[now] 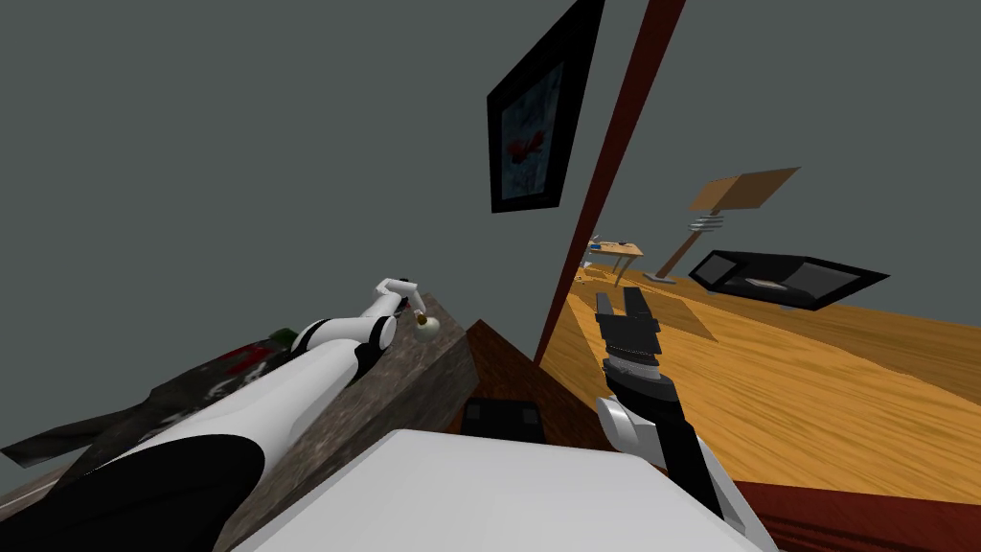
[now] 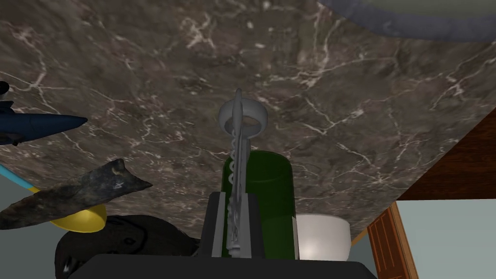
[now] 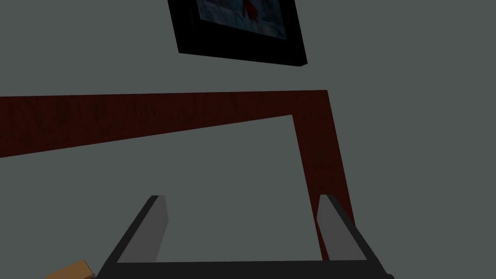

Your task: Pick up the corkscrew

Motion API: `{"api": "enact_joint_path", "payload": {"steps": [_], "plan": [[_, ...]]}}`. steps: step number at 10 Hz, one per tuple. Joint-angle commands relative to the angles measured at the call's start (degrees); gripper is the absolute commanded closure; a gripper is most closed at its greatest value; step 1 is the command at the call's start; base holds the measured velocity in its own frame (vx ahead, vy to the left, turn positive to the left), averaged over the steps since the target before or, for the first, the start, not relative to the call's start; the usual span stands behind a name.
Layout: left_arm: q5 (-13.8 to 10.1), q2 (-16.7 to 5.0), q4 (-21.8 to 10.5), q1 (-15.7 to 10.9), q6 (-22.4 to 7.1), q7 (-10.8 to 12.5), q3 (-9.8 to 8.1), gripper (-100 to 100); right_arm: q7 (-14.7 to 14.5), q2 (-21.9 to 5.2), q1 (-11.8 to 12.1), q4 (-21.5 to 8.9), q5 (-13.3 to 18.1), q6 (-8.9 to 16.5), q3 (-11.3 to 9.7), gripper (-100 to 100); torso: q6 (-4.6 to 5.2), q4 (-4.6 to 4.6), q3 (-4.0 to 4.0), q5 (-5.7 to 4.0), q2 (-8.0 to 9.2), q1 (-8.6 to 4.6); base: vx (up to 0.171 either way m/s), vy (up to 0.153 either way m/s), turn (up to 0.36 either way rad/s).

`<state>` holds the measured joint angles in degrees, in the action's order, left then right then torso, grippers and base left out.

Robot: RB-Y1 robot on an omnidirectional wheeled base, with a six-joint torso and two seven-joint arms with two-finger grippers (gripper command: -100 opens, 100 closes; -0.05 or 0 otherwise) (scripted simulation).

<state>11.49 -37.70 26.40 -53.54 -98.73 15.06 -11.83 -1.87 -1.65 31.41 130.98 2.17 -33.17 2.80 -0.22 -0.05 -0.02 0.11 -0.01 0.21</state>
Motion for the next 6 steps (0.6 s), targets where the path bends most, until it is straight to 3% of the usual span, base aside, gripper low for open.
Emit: {"api": "enact_joint_path", "payload": {"steps": [1, 2, 3, 5, 6], "plan": [[0.0, 0.0, 0.0, 0.0, 0.0, 0.0, 0.00, 100, 0.0, 0.0, 0.0, 0.0, 0.0, 0.0, 0.0, 0, 0.00, 0.00, 0.00, 0.00, 0.00, 0.00, 0.000, 0.000, 0.000], [0.0, 0.0, 0.0, 0.0, 0.0, 0.0, 0.00, 0, 0.0, 0.0, 0.0, 0.0, 0.0, 0.0, 0.0, 0, 0.00, 0.00, -0.01, 0.00, -0.01, 0.02, 0.000, 0.000, 0.000], [0.3, -0.5, -0.2, -1.6, -1.6, -0.1, 0.05, 100, 0.0, 0.0, 0.0, 0.0, 0.0, 0.0, 0.0, 0, 0.00, 0.00, -0.01, 0.01, -0.01, 0.02, -0.005, -0.008, -0.056], [0.3, -0.4, -0.1, -1.7, -1.6, 0.0, 0.08, 100, 0.0, 0.0, 0.0, 0.0, 0.0, 0.0, 0.0, 0, 0.05, 0.02, 0.00, -0.04, -0.01, -0.08, -0.003, -0.006, -0.033], [0.3, -0.3, 0.0, -1.8, -1.9, 0.0, 0.08, 0, 0.0, 0.0, 0.0, 0.0, 0.0, 0.0, 0.0, 0, 0.00, 0.00, 0.00, -0.01, -0.01, -0.04, 0.000, 0.000, 0.000]]}}
